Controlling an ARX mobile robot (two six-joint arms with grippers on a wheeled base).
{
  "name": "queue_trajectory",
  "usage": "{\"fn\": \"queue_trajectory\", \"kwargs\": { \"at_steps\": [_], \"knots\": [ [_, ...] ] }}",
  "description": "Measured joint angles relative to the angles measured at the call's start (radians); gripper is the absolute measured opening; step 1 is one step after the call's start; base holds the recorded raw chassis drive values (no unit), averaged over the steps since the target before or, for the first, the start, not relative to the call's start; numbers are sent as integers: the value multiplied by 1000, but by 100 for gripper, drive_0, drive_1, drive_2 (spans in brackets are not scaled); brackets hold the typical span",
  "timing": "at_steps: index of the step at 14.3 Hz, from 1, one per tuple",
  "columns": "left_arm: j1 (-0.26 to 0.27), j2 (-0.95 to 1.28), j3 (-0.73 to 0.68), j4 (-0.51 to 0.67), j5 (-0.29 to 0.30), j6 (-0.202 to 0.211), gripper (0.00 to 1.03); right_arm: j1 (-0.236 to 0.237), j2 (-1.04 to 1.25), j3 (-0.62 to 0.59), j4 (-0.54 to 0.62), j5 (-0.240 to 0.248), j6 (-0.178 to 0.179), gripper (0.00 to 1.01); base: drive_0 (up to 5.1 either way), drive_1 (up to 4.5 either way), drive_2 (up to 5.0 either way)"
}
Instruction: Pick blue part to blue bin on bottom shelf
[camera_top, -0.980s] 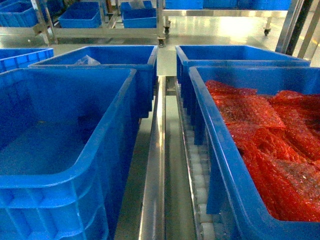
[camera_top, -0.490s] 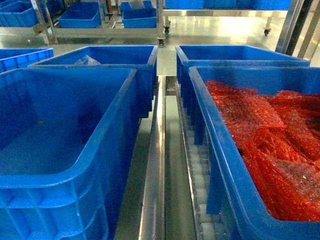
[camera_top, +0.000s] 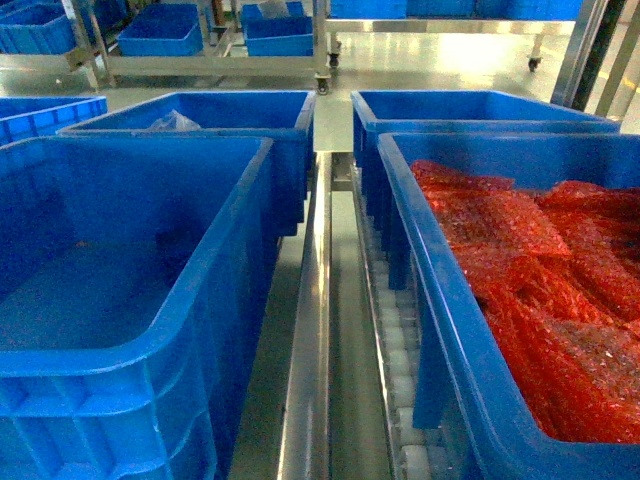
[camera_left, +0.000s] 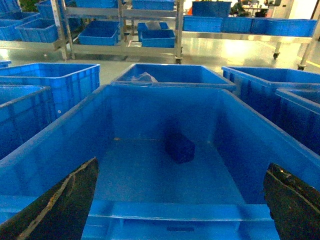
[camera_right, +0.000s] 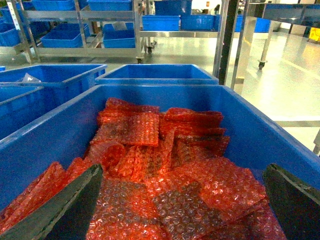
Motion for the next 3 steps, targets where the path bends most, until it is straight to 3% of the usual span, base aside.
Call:
{"fn": "queue_trajectory", "kwargs": {
  "at_steps": [3],
  "knots": [
    [0, 0, 0, 0, 0, 0, 98, 0, 0, 0, 0, 0, 0, 98, 0, 0, 0]
  ]
}}
